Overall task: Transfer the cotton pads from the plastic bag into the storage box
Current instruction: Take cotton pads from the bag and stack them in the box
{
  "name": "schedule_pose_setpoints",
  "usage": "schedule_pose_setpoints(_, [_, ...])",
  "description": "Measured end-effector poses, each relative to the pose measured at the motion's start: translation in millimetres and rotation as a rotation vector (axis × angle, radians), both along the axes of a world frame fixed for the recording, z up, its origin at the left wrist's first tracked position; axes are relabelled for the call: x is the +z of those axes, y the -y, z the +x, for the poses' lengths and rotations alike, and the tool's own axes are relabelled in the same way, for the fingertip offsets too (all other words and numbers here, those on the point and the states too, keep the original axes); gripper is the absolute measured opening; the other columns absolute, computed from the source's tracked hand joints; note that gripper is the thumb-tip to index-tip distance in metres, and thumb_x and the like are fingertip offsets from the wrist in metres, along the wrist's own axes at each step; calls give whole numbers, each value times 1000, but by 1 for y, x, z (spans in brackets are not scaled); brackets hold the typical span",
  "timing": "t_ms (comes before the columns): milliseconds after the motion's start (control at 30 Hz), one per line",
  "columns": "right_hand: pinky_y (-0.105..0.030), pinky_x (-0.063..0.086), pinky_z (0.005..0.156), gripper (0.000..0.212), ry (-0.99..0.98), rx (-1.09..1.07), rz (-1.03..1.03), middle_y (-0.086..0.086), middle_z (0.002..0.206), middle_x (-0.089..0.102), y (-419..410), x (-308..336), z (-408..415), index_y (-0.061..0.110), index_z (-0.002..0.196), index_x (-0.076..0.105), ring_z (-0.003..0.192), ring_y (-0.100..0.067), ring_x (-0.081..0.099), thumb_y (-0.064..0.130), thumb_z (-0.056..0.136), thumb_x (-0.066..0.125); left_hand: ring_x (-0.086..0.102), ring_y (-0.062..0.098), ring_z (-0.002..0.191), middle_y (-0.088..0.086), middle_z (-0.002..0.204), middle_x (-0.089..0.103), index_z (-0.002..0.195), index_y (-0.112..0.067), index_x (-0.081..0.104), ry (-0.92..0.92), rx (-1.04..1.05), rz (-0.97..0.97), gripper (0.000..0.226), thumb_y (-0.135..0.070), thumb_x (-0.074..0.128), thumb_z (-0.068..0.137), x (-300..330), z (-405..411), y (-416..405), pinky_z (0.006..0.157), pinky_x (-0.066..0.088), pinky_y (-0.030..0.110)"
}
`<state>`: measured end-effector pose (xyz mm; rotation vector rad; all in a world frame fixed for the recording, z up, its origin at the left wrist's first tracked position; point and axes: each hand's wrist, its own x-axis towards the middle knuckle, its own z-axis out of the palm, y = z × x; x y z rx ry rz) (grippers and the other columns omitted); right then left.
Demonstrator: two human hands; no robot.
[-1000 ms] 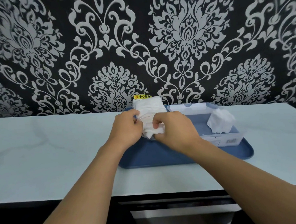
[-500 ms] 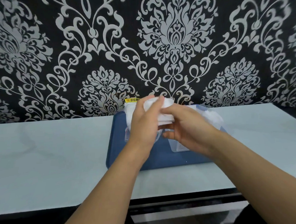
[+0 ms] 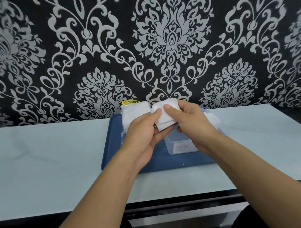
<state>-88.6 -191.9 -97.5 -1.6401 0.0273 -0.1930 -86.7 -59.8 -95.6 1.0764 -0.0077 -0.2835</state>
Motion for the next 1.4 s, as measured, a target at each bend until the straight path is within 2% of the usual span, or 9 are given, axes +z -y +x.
schedule_pose_setpoints(200, [-17, 52, 68, 32, 208, -181, -283, 10, 91, 68, 9, -4, 3, 23, 111, 72, 69, -3, 56, 21, 80, 82, 74, 22, 102, 10, 109, 77, 112, -5, 70, 19, 8, 78, 18, -9, 56, 101, -5, 6, -4, 86, 61, 35])
schedule_pose_setpoints(300, [-25, 56, 74, 22, 285, -213, -253, 4, 90, 75, 10, -4, 5, 21, 102, 78, 77, -16, 65, 15, 81, 81, 73, 25, 104, 11, 109, 77, 106, -8, 69, 1, 4, -8, 17, -14, 53, 103, -3, 5, -4, 86, 61, 35])
schedule_pose_setpoints(467, [-36, 60, 66, 8, 324, -254, -127, -5, 81, 76, 9, -3, 6, 12, 91, 79, 72, -26, 68, 8, 85, 76, 76, 26, 92, 13, 99, 78, 103, -9, 65, -51, 14, -130, 18, -13, 48, 105, -2, 7, -4, 80, 63, 37])
schedule_pose_setpoints(600, [-30, 59, 64, 3, 308, -251, -35, -11, 86, 74, 11, -1, 6, 8, 92, 73, 71, -14, 65, 10, 91, 71, 75, 28, 96, 15, 107, 76, 102, -9, 63, -69, 61, -90, 17, -10, 47, 105, -5, 9, -4, 77, 64, 37])
schedule_pose_setpoints(700, [-21, 52, 66, 4, 345, -183, -71, -3, 80, 71, 13, 5, 4, 10, 92, 67, 69, -6, 60, 12, 95, 65, 73, 30, 103, 16, 116, 73, 99, -12, 62, -82, 109, -26, 17, -8, 46, 105, -7, 12, -3, 77, 64, 38])
schedule_pose_setpoints(900, [-22, 40, 58, 6, 281, 161, -121, 0, 71, 62, 27, 16, -2, 7, 97, 67, 64, -13, 47, 4, 96, 62, 74, 21, 101, 9, 111, 77, 115, -9, 70, 15, 58, 107, 26, -10, 47, 105, -9, 13, -4, 81, 63, 34])
schedule_pose_setpoints(1033, [-26, 42, 61, 8, 245, 115, -387, -5, 75, 61, 31, 8, 5, 11, 97, 71, 65, -14, 47, 7, 95, 64, 74, 22, 103, 9, 107, 78, 111, -9, 71, 62, 30, 146, 26, -10, 46, 105, -9, 8, 1, 78, 62, 31])
schedule_pose_setpoints(1300, [-32, 47, 61, 11, 246, 35, -474, -1, 74, 59, 31, -3, 11, 18, 95, 72, 64, -15, 50, 9, 93, 66, 75, 22, 94, 9, 99, 78, 95, -18, 69, 53, 50, 147, 20, -31, 56, 102, -4, 7, 5, 82, 62, 41])
schedule_pose_setpoints(1400, [-26, 47, 72, 17, 256, -68, -407, 4, 94, 63, 22, -2, 6, 22, 111, 66, 80, -11, 56, 21, 94, 66, 72, 20, 102, 9, 114, 73, 113, -9, 67, 99, 51, 225, 18, -5, 56, 99, -11, 8, 9, 81, 62, 32])
